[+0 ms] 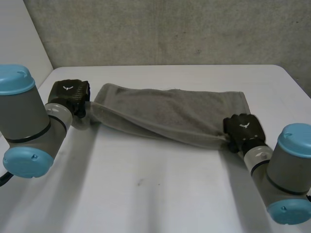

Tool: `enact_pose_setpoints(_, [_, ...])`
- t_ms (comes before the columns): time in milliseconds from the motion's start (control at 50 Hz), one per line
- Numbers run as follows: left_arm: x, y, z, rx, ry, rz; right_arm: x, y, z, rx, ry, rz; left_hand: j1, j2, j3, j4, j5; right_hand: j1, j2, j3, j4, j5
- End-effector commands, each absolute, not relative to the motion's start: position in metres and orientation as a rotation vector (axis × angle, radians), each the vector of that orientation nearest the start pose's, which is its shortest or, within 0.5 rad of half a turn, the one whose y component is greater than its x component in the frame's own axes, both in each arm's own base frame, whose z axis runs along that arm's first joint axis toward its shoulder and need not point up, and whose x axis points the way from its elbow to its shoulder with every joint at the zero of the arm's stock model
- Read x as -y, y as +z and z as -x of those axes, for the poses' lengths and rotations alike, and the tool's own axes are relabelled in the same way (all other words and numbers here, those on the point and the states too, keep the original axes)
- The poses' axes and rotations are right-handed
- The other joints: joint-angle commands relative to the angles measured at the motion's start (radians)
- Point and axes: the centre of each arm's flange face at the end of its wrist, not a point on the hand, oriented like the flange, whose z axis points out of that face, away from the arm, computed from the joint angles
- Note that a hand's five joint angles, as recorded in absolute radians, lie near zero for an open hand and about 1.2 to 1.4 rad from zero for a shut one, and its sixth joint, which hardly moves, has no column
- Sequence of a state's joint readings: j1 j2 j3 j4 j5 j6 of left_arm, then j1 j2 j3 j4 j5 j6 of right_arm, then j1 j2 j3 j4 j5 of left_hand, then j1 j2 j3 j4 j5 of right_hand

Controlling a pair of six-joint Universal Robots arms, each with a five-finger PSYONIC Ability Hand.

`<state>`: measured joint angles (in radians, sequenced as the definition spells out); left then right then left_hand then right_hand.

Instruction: Fold the towel.

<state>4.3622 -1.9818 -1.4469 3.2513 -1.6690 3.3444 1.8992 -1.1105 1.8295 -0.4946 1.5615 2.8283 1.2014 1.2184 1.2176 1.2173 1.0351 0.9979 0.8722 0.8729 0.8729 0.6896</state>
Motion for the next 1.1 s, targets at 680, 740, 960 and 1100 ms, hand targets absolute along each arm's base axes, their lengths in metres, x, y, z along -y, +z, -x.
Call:
enact_pose_setpoints(680, [0.256,0.251,0.215,-2.506,-1.763,-0.607,0.283,0.261,-0.158,-2.528,-1.686,1.081,0.195,0.178,0.179,0.179,0.187,0.398,0.524,0.523,0.523,0.532])
enact_pose_setpoints(740, [0.243,0.287,0.205,-2.442,-1.855,-0.568,0.278,0.283,-0.158,-2.501,-1.736,1.098,0.195,0.178,0.179,0.179,0.187,0.398,0.524,0.523,0.523,0.532])
enact_pose_setpoints(960, [0.217,0.352,0.2,-2.281,-2.066,-0.614,0.261,0.379,-0.163,-2.314,-2.044,1.121,0.195,0.178,0.179,0.179,0.187,0.398,0.524,0.523,0.523,0.532])
enact_pose_setpoints(1100, [0.244,0.308,0.209,-2.424,-1.876,-0.701,0.28,0.331,-0.163,-2.439,-1.779,1.136,0.195,0.178,0.179,0.179,0.187,0.398,0.524,0.523,0.523,0.532])
